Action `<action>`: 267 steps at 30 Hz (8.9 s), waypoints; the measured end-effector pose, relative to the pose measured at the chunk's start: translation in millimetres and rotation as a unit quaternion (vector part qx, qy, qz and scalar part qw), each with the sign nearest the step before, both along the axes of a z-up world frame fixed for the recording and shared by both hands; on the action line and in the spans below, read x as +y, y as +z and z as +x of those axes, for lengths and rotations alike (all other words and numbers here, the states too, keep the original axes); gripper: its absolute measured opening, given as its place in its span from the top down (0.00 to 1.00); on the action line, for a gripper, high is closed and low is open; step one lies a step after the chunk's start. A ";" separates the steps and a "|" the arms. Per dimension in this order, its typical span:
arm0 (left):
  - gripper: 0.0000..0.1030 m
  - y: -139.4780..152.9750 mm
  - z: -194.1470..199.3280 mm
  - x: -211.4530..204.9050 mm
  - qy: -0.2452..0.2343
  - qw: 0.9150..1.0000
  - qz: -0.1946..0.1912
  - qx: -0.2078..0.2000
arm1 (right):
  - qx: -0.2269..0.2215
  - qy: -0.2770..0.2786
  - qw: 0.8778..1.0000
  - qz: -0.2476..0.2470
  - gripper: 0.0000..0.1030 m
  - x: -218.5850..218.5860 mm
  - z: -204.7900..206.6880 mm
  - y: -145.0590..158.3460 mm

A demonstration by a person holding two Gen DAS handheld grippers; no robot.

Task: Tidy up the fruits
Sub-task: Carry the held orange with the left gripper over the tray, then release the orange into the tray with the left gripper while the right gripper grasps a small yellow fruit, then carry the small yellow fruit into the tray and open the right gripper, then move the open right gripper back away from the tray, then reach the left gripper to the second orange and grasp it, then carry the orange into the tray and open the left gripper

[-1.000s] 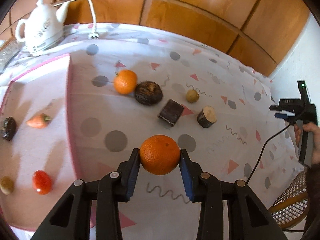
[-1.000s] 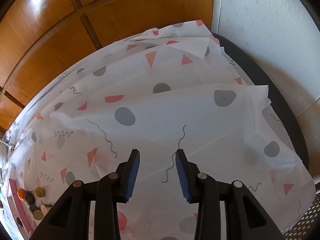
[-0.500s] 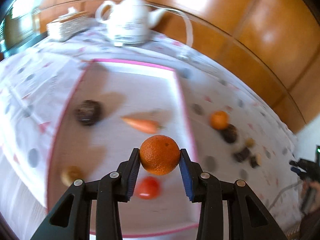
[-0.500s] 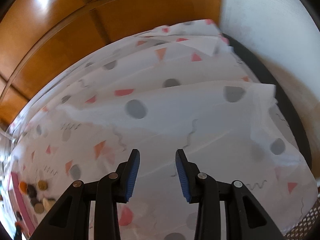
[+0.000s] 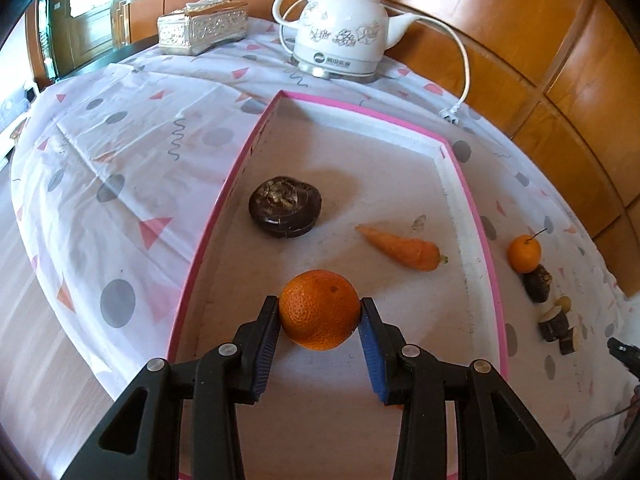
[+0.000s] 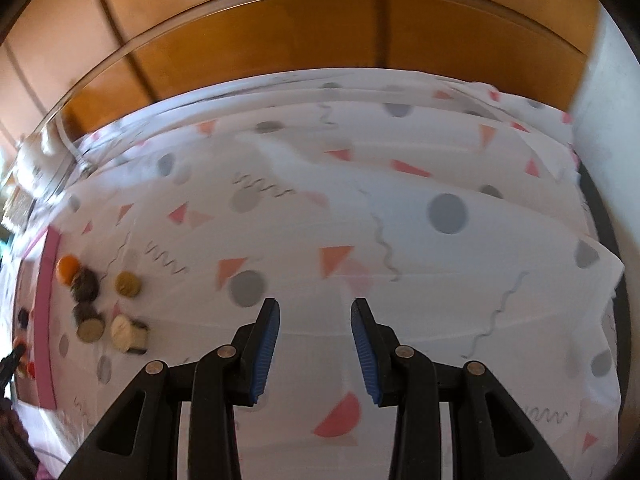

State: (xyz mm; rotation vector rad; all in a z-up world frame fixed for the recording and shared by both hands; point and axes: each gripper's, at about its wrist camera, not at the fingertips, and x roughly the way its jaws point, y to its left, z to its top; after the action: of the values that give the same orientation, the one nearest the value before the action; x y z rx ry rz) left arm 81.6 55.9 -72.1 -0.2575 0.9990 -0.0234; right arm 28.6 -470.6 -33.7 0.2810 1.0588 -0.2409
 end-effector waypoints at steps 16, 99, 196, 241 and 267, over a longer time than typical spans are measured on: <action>0.48 17.9 -14.9 4.2 0.004 1.000 0.013 -0.026 | -0.021 0.168 0.985 0.034 0.64 104.4 31.1 3.2; 0.37 26.0 -69.9 75.4 0.091 0.995 -0.012 -0.029 | -0.033 0.378 0.925 0.012 0.68 358.2 43.4 4.3; 0.61 0.2 112.6 -208.9 -0.196 0.980 -0.002 0.034 | 0.005 -0.197 0.980 0.024 0.65 -88.2 -35.3 6.6; 0.62 21.1 135.8 5.4 0.018 0.999 0.025 0.021 | 0.041 -0.215 0.976 0.003 0.65 -94.3 -40.9 -6.6; 0.45 46.2 72.7 11.8 0.039 0.999 0.012 -0.024 | 0.048 -0.216 0.975 -0.002 0.65 -92.7 -44.7 -8.8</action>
State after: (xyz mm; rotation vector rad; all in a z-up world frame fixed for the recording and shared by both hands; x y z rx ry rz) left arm 154.3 67.7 -25.9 -0.2735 0.9393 0.0534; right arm -16.1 -563.3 -42.5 0.4989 1.0836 -0.6521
